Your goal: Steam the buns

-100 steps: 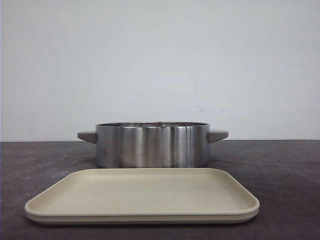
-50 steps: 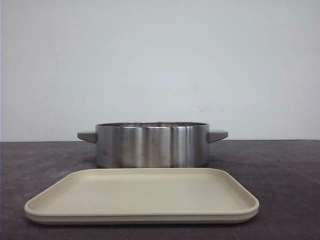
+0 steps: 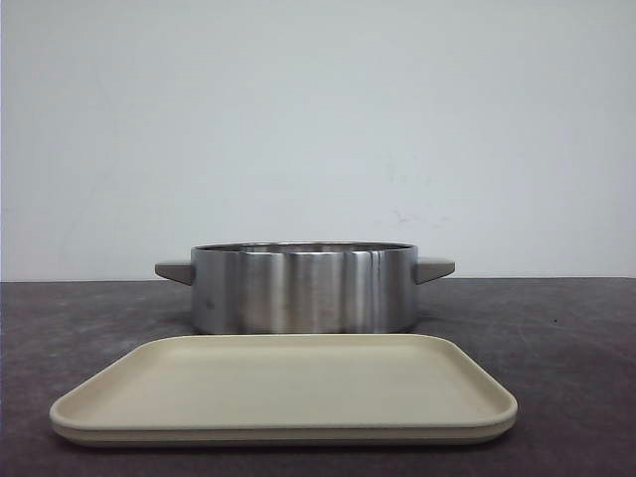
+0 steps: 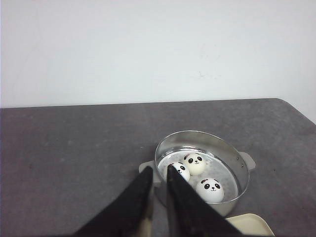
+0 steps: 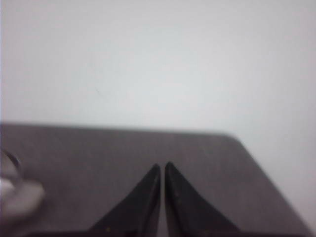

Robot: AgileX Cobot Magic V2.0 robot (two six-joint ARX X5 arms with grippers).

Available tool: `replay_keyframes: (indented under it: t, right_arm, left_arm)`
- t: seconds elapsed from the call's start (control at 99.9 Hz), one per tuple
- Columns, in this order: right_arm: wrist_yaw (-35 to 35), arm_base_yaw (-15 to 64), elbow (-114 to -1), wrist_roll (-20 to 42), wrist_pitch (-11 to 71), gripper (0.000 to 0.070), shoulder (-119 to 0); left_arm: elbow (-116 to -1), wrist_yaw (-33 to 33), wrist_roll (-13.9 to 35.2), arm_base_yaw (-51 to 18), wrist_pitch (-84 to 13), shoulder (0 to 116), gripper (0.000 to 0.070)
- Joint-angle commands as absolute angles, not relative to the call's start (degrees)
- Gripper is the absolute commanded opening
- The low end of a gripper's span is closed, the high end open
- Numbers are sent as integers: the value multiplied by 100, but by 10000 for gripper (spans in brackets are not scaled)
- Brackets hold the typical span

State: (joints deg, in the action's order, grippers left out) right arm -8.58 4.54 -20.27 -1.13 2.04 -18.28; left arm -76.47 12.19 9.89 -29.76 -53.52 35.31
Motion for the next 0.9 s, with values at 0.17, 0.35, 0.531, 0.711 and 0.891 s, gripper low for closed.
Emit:
replay_keyframes:
  t: [0.17, 0.35, 0.531, 0.711, 0.891]
  right_arm:
    - [-882, -75, -1079, 137, 104, 9, -976]
    - [-834, -346, -495, 370, -130, 9, -672]
    - [-683, -357, -154, 458, -167, 9, -432]
    - [-517, -357, -69, 526, 425, 9, -86]
    - [-333, -355, -69, 541, 972, 9, -21]
  left_arm:
    - [-7719, 1245, 1011, -2995, -5271, 3553, 0]
    - [-7719, 1245, 1011, -2995, -5271, 3553, 0]
    - [-7719, 1245, 1011, -2995, -5271, 3553, 0]
    - [-7719, 1245, 1011, -2995, -5273, 3553, 0]
    - [-7719, 1245, 1011, -2995, -5271, 3553, 0]
